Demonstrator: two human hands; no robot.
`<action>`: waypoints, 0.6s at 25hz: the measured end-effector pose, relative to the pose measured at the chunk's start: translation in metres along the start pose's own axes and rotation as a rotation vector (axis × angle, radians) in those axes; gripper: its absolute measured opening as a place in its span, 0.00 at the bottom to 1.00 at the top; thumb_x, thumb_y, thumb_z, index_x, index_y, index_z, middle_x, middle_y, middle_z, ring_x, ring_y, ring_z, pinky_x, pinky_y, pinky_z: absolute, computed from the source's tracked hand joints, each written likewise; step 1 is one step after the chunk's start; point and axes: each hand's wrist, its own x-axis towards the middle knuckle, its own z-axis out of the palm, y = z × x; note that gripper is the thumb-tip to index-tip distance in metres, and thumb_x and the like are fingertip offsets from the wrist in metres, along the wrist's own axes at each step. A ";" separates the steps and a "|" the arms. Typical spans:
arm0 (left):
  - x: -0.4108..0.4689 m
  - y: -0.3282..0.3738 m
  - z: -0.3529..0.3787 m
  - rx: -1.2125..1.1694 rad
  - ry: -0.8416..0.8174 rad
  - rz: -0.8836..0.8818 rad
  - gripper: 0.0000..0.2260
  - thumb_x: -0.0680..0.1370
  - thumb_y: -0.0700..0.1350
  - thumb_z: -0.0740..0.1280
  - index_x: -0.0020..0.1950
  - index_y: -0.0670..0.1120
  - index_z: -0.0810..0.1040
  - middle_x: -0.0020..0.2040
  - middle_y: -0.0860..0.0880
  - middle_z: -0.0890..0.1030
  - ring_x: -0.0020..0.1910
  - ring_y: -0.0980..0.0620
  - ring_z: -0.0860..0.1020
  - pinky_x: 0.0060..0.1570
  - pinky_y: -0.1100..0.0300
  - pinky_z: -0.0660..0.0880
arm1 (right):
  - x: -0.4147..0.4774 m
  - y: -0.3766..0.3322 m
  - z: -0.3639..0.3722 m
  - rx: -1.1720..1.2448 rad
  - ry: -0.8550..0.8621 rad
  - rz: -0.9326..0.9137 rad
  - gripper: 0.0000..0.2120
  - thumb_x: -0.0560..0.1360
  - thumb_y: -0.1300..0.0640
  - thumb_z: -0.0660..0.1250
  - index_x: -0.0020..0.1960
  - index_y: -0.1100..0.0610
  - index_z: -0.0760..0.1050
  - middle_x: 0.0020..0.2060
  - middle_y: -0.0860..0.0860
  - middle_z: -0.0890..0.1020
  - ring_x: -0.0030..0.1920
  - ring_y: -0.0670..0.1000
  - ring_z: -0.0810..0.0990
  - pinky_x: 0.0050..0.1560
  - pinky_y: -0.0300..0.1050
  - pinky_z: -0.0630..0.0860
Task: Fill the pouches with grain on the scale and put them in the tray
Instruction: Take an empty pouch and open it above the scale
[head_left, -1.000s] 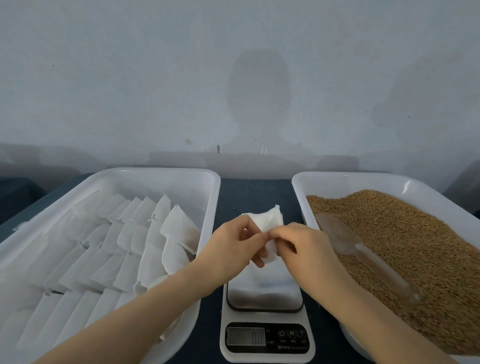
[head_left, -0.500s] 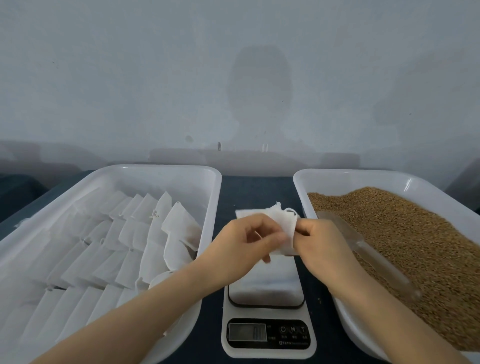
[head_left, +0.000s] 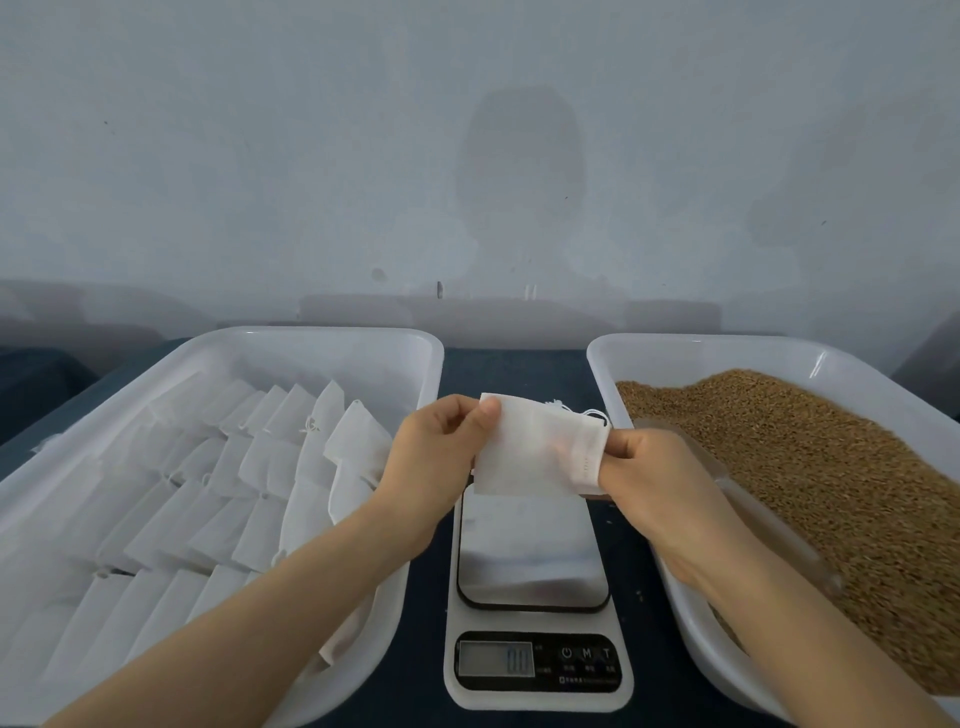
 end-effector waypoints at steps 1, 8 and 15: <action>0.001 -0.001 0.000 0.038 0.029 0.024 0.13 0.79 0.52 0.64 0.49 0.43 0.80 0.42 0.50 0.81 0.40 0.54 0.77 0.49 0.55 0.78 | 0.001 0.002 -0.001 -0.007 0.000 0.014 0.12 0.68 0.40 0.71 0.35 0.47 0.83 0.37 0.47 0.85 0.40 0.45 0.83 0.51 0.48 0.80; -0.019 -0.007 0.014 0.798 -0.228 0.791 0.40 0.66 0.64 0.72 0.74 0.55 0.61 0.72 0.58 0.64 0.74 0.64 0.53 0.71 0.63 0.49 | -0.001 0.002 0.000 -0.187 -0.071 0.009 0.12 0.74 0.49 0.65 0.40 0.56 0.81 0.25 0.51 0.72 0.26 0.46 0.67 0.25 0.34 0.62; -0.018 -0.010 0.018 0.761 -0.157 0.756 0.19 0.72 0.51 0.74 0.61 0.49 0.78 0.57 0.54 0.80 0.59 0.56 0.75 0.61 0.66 0.59 | -0.004 -0.005 0.002 -0.237 -0.106 -0.015 0.20 0.74 0.51 0.63 0.23 0.47 0.74 0.17 0.45 0.62 0.19 0.44 0.59 0.19 0.32 0.56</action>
